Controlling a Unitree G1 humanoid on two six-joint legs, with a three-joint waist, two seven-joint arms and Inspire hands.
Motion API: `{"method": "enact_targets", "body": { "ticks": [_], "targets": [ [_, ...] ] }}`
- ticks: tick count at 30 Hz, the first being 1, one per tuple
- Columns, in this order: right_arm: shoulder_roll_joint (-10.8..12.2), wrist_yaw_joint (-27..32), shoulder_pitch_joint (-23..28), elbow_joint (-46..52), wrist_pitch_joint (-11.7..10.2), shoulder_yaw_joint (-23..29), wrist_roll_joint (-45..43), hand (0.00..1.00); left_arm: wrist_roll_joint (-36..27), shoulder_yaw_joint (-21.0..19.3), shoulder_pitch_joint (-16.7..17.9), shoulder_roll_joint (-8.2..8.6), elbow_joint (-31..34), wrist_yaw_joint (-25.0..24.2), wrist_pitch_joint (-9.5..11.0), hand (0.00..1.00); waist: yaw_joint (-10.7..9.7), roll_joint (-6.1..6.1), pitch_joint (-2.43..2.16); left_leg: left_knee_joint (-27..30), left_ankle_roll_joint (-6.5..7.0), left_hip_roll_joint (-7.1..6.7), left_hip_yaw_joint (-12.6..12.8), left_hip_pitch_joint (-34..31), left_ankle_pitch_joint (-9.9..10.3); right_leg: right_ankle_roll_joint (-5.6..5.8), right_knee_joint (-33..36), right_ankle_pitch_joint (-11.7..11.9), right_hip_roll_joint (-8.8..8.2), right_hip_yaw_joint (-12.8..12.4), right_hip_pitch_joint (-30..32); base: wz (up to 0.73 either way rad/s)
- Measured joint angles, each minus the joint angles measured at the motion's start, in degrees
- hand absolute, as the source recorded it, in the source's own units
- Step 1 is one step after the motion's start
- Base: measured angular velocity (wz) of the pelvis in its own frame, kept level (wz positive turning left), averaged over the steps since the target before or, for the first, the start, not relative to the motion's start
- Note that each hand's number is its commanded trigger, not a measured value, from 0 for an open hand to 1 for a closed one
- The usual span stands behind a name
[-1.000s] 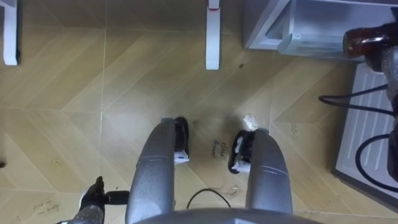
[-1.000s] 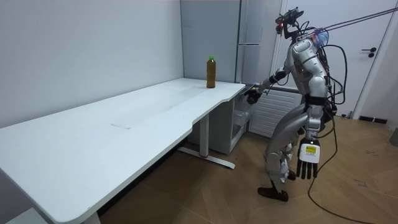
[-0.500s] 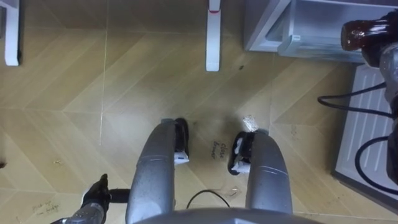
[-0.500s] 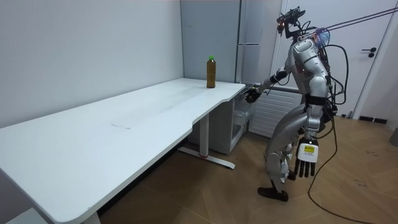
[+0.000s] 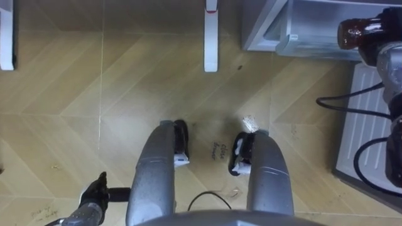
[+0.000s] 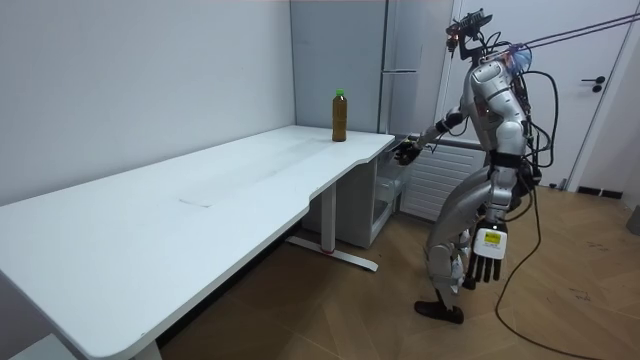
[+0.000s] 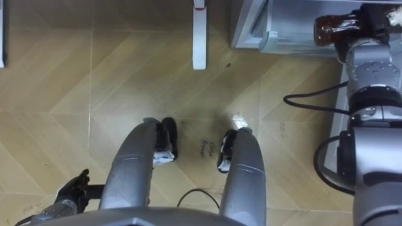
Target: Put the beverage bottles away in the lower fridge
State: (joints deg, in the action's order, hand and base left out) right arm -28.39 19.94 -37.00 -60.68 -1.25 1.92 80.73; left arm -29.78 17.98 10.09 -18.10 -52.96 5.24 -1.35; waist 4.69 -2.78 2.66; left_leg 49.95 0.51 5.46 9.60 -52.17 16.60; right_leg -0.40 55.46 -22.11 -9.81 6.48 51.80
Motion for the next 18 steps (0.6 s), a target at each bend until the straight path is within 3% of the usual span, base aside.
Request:
{"method": "enact_targets", "body": {
  "ticks": [2,13,17,18],
  "targets": [
    [0.00,0.96,1.11,-0.37,2.03,-2.48,-9.67,0.00,-0.02,0.10,0.90,-0.17,-0.03,-0.31,0.43,0.00,0.21,-0.01,0.00,-1.29,-0.22,0.06,0.05,1.44,-0.18,-0.09,-1.50,0.38,0.18,0.27,-1.47,-0.07],
    [-0.11,12.74,1.43,1.19,5.75,-9.81,-46.87,0.00,-1.32,0.59,1.36,-0.67,-5.33,-0.77,1.60,0.00,0.21,-0.25,0.13,-2.18,-0.15,-0.17,0.56,1.92,-0.24,0.06,-1.97,0.54,-0.07,0.09,-1.59,0.00],
    [0.09,17.23,1.44,3.73,9.82,-10.42,-56.34,0.00,-1.33,1.59,1.26,-0.60,-7.28,-0.86,1.50,0.00,0.09,-0.79,0.45,-2.11,-0.14,-0.08,0.96,1.87,-0.24,0.05,-1.69,0.55,-0.01,-0.45,-1.14,-0.06],
    [0.07,18.66,1.44,5.40,12.00,-10.94,-58.78,0.00,-1.32,1.47,1.34,-0.59,-7.35,-0.85,1.14,0.00,0.05,-1.08,0.58,-2.16,-0.14,0.01,1.10,1.77,-0.24,0.01,-1.64,0.58,0.09,-0.68,-0.79,-0.09]
  ]
}}
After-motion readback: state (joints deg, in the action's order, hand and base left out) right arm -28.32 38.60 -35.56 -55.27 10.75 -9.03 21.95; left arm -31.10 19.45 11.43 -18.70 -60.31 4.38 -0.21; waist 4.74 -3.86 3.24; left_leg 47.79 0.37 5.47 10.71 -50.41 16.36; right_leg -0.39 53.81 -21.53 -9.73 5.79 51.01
